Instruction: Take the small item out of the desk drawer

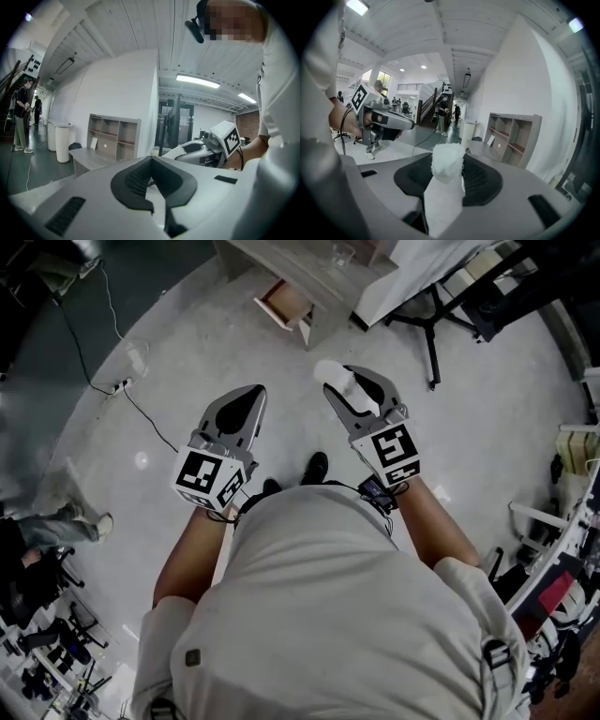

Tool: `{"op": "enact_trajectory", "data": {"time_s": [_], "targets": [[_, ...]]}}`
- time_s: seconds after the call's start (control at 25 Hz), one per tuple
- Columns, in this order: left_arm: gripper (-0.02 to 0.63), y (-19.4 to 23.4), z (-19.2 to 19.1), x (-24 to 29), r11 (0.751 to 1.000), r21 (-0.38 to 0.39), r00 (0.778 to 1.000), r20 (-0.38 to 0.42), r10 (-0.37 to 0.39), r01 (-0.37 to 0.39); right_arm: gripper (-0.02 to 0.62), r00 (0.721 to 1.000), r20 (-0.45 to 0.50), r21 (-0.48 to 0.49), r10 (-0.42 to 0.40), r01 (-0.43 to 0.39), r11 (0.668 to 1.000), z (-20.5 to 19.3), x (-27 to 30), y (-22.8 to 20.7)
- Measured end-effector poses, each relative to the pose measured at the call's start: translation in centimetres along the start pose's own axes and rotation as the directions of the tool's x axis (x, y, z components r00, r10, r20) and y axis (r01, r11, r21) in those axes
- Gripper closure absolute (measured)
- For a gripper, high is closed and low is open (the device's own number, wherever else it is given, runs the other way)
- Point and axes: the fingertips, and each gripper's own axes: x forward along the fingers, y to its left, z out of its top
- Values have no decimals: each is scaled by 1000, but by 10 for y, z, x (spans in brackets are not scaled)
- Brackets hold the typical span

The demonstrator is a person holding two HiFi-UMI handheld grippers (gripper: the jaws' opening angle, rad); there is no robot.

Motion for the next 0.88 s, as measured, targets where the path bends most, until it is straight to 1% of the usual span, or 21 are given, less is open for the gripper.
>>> {"op": "enact_trajectory", "data": {"time_s": [0.2,0.44,0.72,0.88], "targets": [[594,-6,-1,-50,1000,5,1000,2,-16,16,414,998,43,28,-38,37,999,18,-20,42],[594,-1,-8,-106,999,7,999,16,-35,35,414,996,53,34,-67,65,997,18,-23,96],[594,3,-14,-147,999,16,998,28,-52,52,414,993,75,63,-92,87,994,22,-29,143],[594,0,-12,-158,998,26,998,31,-58,58,414,991,94,67,-100,94,993,30,-36,158]]}}
